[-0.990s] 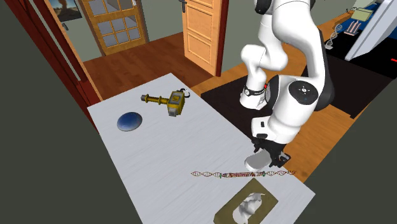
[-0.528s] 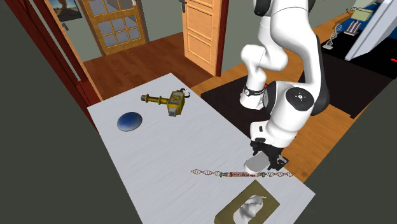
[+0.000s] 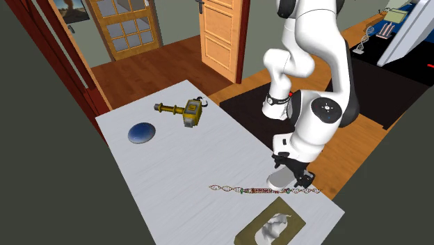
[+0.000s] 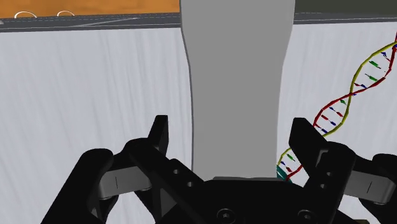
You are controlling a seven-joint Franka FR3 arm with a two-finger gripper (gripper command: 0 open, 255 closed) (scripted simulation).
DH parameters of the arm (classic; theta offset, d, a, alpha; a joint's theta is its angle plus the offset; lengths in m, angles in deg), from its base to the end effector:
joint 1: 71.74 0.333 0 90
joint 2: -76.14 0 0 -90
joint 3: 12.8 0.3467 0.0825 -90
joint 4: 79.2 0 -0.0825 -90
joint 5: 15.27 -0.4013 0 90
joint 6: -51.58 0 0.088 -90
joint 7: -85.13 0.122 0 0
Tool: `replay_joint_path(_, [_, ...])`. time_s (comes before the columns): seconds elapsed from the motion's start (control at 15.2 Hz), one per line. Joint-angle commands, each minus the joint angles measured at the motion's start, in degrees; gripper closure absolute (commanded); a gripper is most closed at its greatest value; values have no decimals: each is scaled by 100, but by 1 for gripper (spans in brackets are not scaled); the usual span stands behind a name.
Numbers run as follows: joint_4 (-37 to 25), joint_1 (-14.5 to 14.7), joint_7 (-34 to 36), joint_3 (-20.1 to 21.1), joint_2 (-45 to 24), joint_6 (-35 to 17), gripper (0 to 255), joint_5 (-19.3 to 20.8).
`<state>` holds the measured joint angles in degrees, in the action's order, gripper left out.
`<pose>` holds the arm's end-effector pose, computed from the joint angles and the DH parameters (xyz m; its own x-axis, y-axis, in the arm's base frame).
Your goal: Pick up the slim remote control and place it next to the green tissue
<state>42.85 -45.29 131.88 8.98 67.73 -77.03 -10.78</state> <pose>0.3877 0.4249 0.3473 0.9973 0.0721 -0.0099 0.0723 -0.9972 0.0191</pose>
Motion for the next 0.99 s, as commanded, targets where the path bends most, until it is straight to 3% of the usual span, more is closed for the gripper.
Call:
replay_joint_path(0.0, [-1, 1, 3, -1, -8, -1, 0, 2])
replay_joint_path(0.13, [21, -5, -11, 0, 23, 4, 0, -12])
replay_joint_path(0.4, [-322, -36, -146, 30, 393, 687, 0, -206])
replay_joint_path(0.92, [-322, -35, -146, 29, 393, 687, 0, -206])
